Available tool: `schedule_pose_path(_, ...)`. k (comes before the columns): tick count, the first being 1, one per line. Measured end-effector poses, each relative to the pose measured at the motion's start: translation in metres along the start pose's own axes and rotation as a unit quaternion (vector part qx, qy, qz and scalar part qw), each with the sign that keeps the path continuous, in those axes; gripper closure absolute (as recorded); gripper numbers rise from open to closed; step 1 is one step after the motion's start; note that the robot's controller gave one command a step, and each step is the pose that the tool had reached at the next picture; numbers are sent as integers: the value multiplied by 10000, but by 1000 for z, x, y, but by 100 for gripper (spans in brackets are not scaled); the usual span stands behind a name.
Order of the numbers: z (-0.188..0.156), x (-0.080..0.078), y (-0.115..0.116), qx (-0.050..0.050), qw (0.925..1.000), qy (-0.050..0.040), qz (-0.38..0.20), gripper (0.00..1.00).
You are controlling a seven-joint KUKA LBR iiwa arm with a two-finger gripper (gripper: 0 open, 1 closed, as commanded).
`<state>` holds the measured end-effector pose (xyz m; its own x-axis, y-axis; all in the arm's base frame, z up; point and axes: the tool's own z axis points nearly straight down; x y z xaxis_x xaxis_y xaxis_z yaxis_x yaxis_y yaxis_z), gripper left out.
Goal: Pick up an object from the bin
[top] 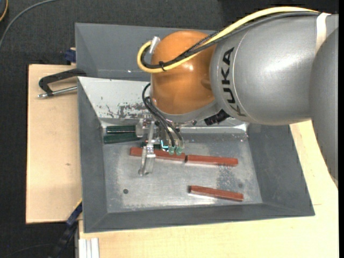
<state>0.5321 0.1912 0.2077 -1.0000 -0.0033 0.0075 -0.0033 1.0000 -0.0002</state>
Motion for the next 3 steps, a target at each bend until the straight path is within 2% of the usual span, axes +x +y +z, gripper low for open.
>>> schedule_pose_path(1,141,-61,-73,11,10000,-11,-65,0)
schedule_pose_path(2,105,-59,-66,-20,9982,-75,599,0)
schedule_pose_path(3,106,-64,-82,-19,9926,-63,1214,0)
